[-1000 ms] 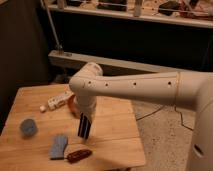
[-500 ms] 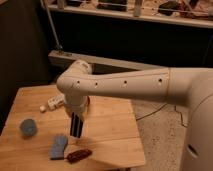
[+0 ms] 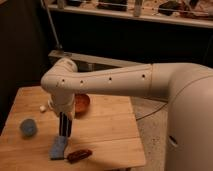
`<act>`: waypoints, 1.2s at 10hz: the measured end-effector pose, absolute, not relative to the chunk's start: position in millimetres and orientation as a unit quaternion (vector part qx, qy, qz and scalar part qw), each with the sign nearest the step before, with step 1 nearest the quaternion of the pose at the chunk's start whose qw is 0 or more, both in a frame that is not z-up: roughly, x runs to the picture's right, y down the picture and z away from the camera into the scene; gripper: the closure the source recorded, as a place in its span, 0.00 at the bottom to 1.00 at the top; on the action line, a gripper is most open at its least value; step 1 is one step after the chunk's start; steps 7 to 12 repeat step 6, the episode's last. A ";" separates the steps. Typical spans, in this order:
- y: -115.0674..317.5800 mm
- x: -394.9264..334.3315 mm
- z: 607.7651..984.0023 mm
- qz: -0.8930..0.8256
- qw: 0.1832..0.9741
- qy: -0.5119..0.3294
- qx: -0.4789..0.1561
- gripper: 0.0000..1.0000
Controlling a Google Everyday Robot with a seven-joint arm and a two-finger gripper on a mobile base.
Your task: Place the eraser in the ceramic cup
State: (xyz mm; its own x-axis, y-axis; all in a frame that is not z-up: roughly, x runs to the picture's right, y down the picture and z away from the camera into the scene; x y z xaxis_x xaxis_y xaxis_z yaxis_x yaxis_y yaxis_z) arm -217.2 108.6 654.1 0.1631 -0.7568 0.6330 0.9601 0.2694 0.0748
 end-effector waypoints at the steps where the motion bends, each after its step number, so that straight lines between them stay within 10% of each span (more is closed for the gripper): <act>1: 108.2 -226.4 656.1 -0.582 0.737 -0.295 -0.175 1.00; 12: 102.8 -253.8 673.8 -0.593 0.726 -0.301 -0.174 1.00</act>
